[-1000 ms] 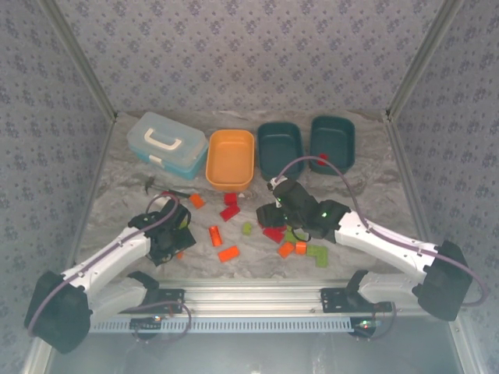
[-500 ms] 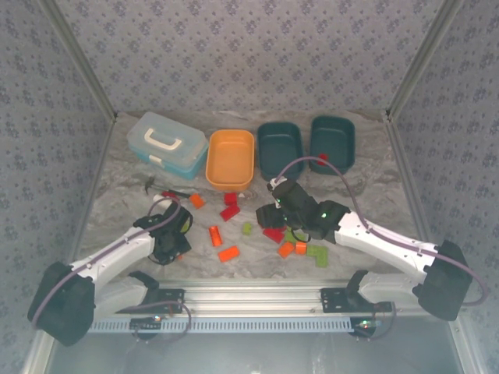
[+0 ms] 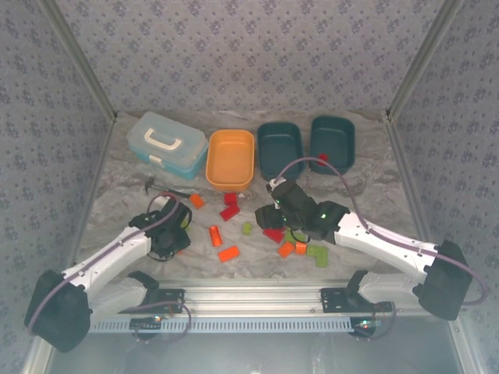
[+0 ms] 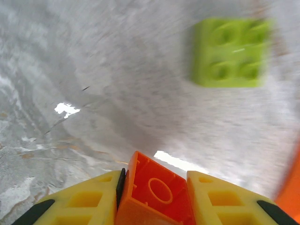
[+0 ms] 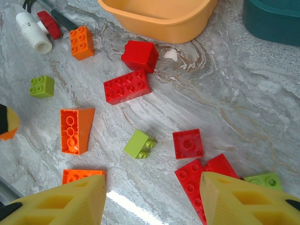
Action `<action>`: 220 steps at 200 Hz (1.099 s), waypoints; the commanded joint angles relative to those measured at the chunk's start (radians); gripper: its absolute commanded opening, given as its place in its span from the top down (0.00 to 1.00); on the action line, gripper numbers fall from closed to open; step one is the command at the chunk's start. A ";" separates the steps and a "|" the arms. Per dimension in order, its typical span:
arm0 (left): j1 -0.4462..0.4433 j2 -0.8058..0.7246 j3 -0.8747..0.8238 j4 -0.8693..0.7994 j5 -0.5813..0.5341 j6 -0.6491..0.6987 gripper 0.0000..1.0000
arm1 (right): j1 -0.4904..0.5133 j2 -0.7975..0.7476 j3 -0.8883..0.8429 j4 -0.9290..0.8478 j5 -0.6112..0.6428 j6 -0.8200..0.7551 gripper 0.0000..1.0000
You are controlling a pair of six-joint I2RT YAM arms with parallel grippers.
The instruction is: Sort the legos into containers by color
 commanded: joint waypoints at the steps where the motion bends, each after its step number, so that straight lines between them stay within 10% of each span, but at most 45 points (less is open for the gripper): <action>1: -0.006 0.028 0.189 -0.035 -0.013 0.070 0.70 | 0.005 -0.022 0.051 -0.015 0.025 0.015 0.43; 133: 0.055 1.335 1.687 -0.195 0.038 0.423 0.74 | -0.228 0.071 0.186 -0.034 0.032 0.146 0.44; 220: 0.085 1.490 1.792 -0.172 0.097 0.447 0.61 | -0.235 -0.032 0.082 -0.070 0.029 0.159 0.43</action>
